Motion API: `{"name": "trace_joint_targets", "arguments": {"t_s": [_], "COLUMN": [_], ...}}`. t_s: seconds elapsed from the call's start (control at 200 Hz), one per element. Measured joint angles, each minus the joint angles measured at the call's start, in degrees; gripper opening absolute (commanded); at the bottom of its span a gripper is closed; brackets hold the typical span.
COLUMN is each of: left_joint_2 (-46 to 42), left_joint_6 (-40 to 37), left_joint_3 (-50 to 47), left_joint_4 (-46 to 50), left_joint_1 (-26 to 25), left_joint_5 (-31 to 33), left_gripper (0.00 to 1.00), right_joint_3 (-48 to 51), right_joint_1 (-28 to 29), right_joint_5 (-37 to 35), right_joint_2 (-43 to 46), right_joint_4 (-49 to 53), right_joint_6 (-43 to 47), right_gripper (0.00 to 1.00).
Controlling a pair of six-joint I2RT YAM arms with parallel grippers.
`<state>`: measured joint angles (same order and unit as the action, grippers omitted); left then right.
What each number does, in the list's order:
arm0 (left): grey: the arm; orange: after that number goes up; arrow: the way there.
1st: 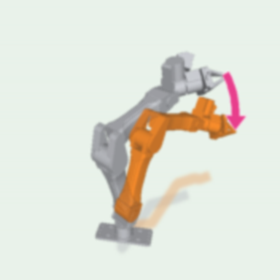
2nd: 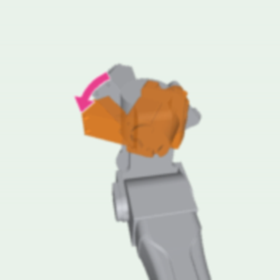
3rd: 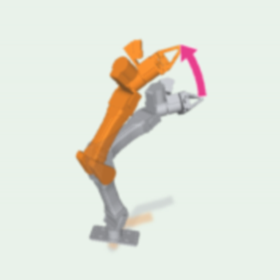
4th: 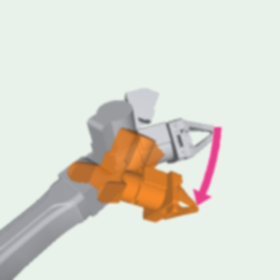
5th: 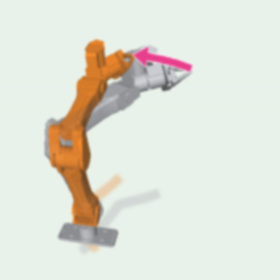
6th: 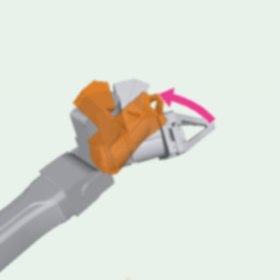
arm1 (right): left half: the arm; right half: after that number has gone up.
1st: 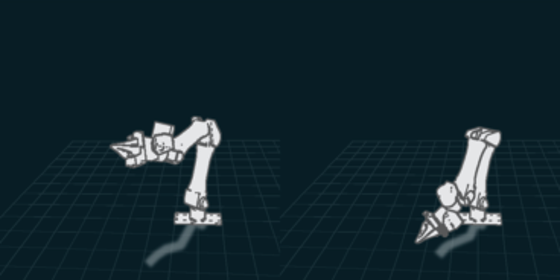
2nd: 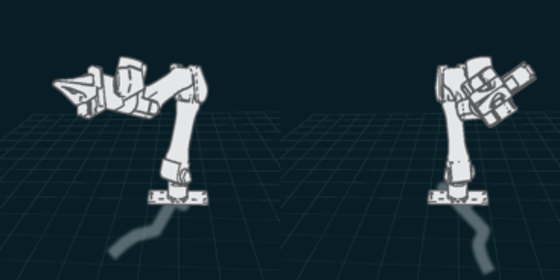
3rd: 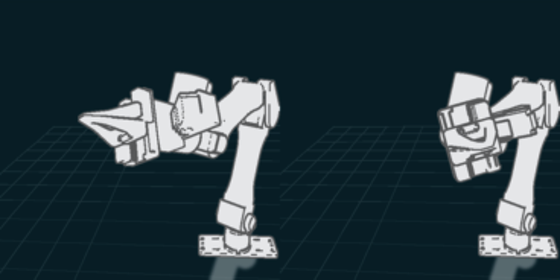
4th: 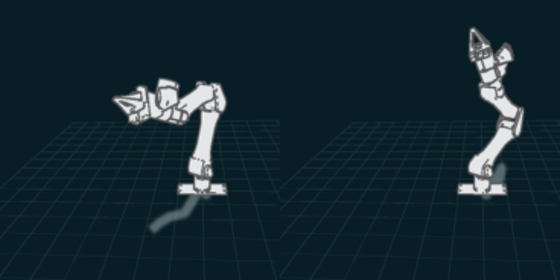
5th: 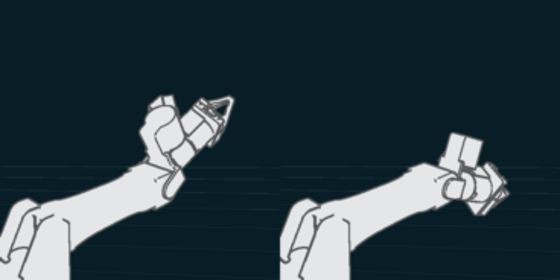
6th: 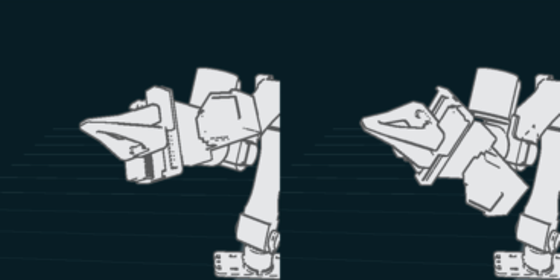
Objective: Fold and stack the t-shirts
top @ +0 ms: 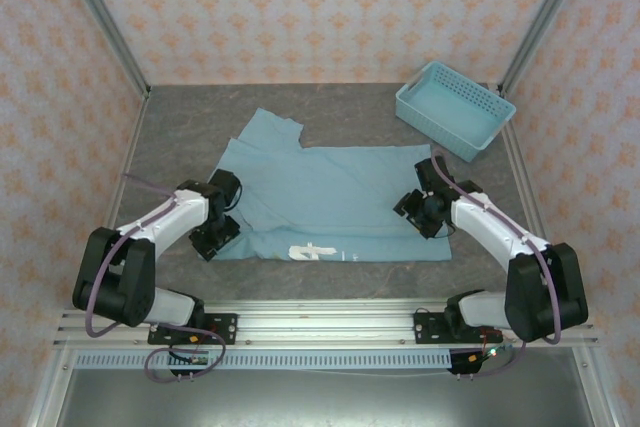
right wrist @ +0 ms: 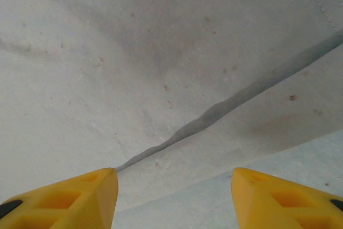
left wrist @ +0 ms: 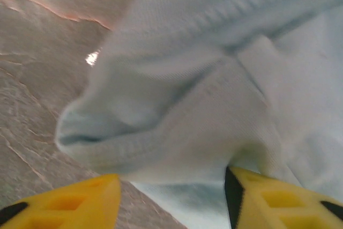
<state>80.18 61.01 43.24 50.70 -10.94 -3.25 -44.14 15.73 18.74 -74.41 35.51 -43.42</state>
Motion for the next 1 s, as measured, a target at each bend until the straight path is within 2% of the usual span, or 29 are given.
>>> {"name": "trace_joint_targets", "arguments": {"t_s": [0.125,0.235,0.4,0.485,0.595,0.751,1.001], "left_joint_2": [0.02,0.11,0.09,-0.46,-2.60,-3.30,1.73], "left_joint_6": [-1.88,-3.30,-4.68,-4.52,-2.75,3.67,8.90], "left_joint_3": [-0.94,-0.92,2.08,5.29,8.55,8.59,7.15], "left_joint_4": [0.37,0.79,2.97,4.13,3.85,0.37,-6.21], "left_joint_1": [4.42,5.46,5.38,3.76,-1.01,-7.23,-9.31], "left_joint_5": [1.81,2.95,4.15,4.44,3.23,-2.34,-7.10], "left_gripper": [0.42,0.42,0.53,0.54,0.55,0.58,0.56], "right_joint_3": [0.07,0.74,0.83,0.81,0.81,0.83,0.81], "right_joint_1": [0.00,0.00,0.00,0.00,0.00,0.00,0.00], "right_joint_5": [-0.02,-0.02,0.00,0.26,2.10,6.67,9.22], "right_joint_2": [0.02,0.50,1.20,1.75,2.60,3.30,3.28], "right_joint_4": [-0.04,0.00,-0.02,-0.04,-1.20,-5.40,-6.91], "right_joint_6": [0.00,-0.02,0.00,0.02,0.20,0.46,1.09], "right_gripper": [0.58,0.58,0.58,0.59,0.61,0.63,0.63]}}
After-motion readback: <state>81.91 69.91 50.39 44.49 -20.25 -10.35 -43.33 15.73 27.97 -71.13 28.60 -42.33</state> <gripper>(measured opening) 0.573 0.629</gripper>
